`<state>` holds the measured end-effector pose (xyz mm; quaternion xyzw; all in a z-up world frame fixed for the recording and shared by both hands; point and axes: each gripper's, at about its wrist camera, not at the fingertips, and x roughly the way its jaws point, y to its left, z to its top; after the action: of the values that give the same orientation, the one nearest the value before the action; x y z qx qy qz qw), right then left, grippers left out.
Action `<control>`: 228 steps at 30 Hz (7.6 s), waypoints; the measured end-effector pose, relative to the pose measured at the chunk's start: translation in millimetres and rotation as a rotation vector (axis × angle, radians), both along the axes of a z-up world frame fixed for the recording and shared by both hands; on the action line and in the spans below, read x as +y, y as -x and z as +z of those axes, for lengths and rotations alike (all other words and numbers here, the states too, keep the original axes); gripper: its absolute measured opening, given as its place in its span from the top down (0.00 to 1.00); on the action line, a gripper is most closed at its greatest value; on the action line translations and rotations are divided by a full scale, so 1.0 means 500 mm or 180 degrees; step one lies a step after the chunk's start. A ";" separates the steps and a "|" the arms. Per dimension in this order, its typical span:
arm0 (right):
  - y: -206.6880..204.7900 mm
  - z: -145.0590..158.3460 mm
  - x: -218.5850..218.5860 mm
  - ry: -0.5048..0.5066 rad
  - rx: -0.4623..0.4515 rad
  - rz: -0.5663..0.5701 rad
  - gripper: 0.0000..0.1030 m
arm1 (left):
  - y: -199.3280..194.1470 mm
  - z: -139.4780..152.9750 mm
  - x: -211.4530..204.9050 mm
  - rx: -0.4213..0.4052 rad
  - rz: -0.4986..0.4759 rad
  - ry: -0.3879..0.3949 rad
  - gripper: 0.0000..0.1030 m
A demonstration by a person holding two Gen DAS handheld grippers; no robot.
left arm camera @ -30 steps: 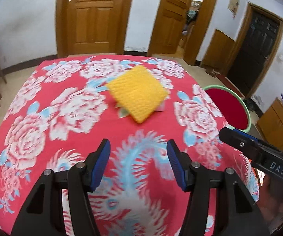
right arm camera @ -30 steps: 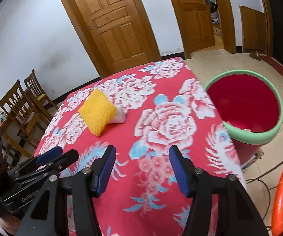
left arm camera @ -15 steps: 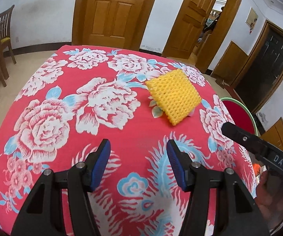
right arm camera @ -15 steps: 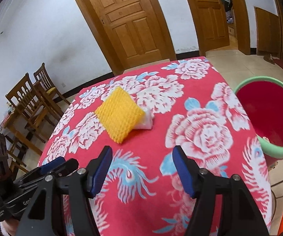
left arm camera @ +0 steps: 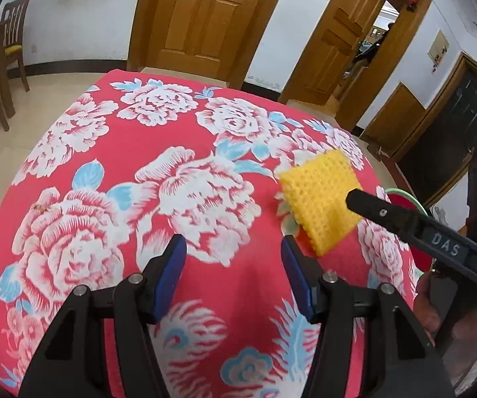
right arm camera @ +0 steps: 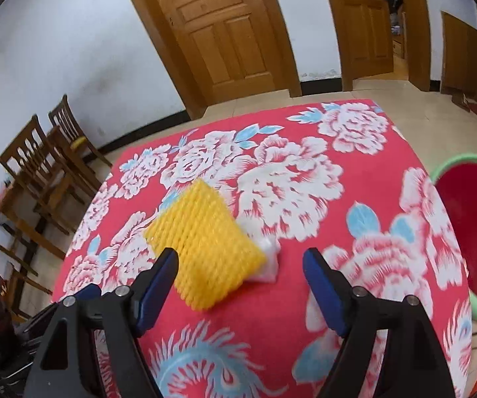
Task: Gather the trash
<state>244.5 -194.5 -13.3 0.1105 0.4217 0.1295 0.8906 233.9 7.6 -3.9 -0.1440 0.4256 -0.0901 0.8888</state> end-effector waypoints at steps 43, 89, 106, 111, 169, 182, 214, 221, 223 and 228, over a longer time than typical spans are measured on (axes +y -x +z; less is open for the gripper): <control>0.039 -0.008 -0.160 -0.0617 -0.0087 -0.0383 0.85 | -0.067 0.001 -0.241 -0.0161 -0.0748 -0.1007 0.35; 0.217 0.054 -0.559 0.0241 -0.0475 -0.1812 0.86 | -0.027 0.061 -0.730 -0.0705 -0.2084 -0.0593 0.35; 0.097 -0.018 -0.634 0.0384 -0.0270 -0.1974 0.50 | -0.106 0.013 -0.806 -0.0710 -0.2188 -0.0810 0.18; 0.106 -0.013 -0.636 0.0386 -0.0256 -0.1981 0.49 | -0.112 0.012 -0.796 -0.0650 -0.2188 -0.0730 0.17; 0.201 -0.052 -0.226 0.0917 -0.0185 -0.2167 0.21 | -0.009 -0.026 -0.322 -0.0323 -0.1431 -0.0292 0.05; 0.205 -0.051 -0.231 0.0979 -0.0140 -0.2344 0.21 | 0.001 -0.023 -0.331 -0.0371 -0.1486 -0.0389 0.05; 0.210 -0.046 -0.231 0.0979 -0.0199 -0.2360 0.21 | 0.004 -0.017 -0.329 -0.0421 -0.1475 -0.0414 0.05; 0.211 -0.046 -0.231 0.0980 -0.0204 -0.2365 0.21 | 0.005 -0.016 -0.329 -0.0429 -0.1473 -0.0418 0.05; 0.210 -0.046 -0.232 0.0983 -0.0206 -0.2366 0.21 | 0.005 -0.016 -0.329 -0.0433 -0.1470 -0.0423 0.05; 0.211 -0.046 -0.232 0.0986 -0.0209 -0.2373 0.21 | 0.004 -0.015 -0.329 -0.0434 -0.1473 -0.0422 0.05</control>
<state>138.8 -310.5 -36.2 0.1162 0.3386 -0.2639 0.8956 231.7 -156.8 -11.6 0.0223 0.3913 -0.2726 0.8787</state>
